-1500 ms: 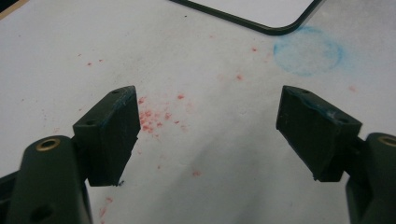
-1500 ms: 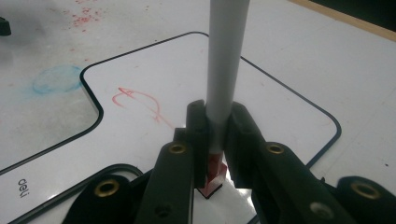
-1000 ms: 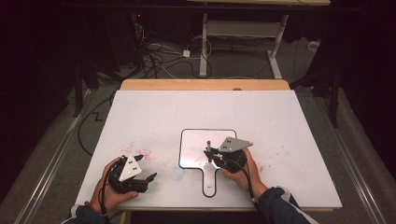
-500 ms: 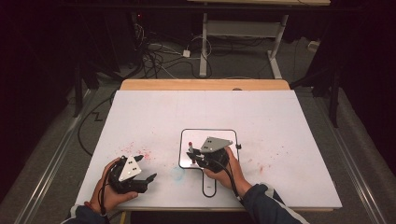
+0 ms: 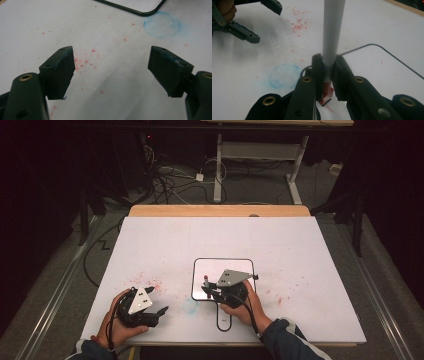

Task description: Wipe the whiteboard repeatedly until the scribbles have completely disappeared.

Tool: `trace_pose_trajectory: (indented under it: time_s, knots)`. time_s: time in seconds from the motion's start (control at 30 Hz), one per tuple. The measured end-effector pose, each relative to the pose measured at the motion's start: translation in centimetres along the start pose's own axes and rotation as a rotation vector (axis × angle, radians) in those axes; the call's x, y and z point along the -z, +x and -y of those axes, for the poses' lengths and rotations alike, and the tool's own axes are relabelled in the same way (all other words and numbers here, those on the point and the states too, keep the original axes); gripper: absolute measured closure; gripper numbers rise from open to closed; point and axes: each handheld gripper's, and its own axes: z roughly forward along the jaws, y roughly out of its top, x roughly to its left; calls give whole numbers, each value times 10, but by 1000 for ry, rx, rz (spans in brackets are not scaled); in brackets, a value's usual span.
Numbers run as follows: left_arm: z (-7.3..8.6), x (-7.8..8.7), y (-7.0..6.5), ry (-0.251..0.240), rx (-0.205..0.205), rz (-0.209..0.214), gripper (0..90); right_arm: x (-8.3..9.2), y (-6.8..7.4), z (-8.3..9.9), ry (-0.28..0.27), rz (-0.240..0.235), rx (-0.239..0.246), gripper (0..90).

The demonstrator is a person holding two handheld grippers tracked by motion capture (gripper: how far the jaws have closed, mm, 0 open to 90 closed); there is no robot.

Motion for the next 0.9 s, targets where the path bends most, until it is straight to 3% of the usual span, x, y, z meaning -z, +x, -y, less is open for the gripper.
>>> trace_pose_trajectory:
  time_s: [0.17, 0.47, 0.57, 0.8, 0.9]
  knots:
    - [1, 1, 0, 3, 11, 6, 208, 8, -6, 3, 17, 28, 17, 820]
    - [0, -1, -1, 6, 8, 8, 208, 31, -21, 17, 12, 71, -8, 820]
    - [-1, -2, -1, 2, -4, 5, 208, 27, -19, 16, 8, 82, -5, 820]
    - [-1, -4, -1, 14, 5, 20, 208, 4, -13, 3, -4, 47, -8, 820]
    - [0, -4, -1, 13, 7, 22, 208, -4, -10, -2, -3, 48, 13, 820]
